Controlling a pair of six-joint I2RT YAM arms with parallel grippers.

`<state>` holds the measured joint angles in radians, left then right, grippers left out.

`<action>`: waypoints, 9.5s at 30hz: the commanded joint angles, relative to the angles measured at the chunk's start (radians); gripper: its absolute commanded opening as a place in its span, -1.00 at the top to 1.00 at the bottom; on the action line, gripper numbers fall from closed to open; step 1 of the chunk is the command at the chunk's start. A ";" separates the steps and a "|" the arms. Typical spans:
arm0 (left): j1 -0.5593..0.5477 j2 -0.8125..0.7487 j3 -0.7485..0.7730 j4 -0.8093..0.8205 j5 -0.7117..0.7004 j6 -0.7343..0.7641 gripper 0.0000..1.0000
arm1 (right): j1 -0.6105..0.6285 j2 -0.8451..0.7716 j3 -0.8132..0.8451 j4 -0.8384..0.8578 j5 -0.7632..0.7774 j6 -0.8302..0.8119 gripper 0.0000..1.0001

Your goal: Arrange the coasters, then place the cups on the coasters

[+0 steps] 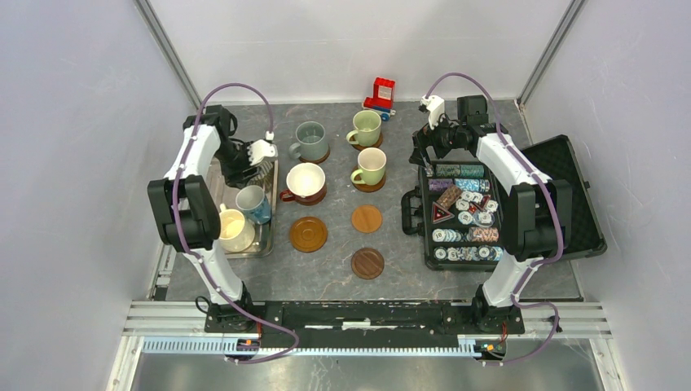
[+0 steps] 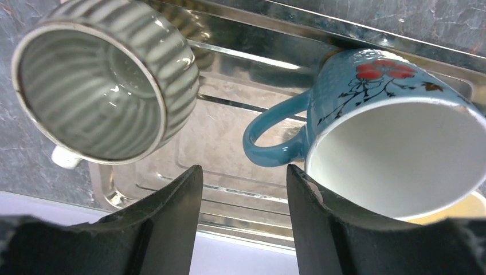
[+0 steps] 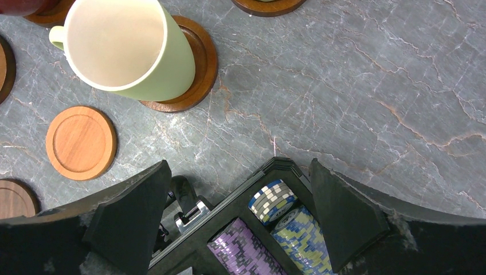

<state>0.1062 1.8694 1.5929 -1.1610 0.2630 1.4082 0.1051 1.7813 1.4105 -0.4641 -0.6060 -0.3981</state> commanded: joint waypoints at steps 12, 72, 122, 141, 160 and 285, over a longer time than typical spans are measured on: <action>0.046 -0.020 0.107 -0.252 0.129 0.261 -0.36 | 0.005 -0.024 0.004 0.012 -0.019 -0.023 -0.96; -0.013 -0.003 0.004 -0.072 -0.150 -0.463 -0.01 | 0.001 -0.040 -0.054 0.050 -0.029 0.001 -0.96; 0.186 -0.081 -0.224 -0.063 0.170 0.424 -0.30 | 0.002 -0.042 -0.033 0.038 -0.011 0.014 -0.96; 0.193 -0.057 -0.278 -0.009 0.204 0.454 0.25 | 0.002 -0.056 -0.033 0.014 0.004 -0.005 -0.96; 0.266 -0.115 -0.125 -0.055 0.447 0.178 0.95 | 0.003 -0.045 -0.017 0.019 0.006 0.002 -0.96; -0.162 -0.219 0.111 0.150 0.264 -0.735 -0.96 | -0.137 -0.091 -0.142 0.109 -0.053 0.084 -0.96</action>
<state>-0.1761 1.5345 1.5425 -0.8391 0.5331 0.4557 -0.0284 1.6718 1.2087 -0.3580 -0.6304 -0.3042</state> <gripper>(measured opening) 0.992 0.980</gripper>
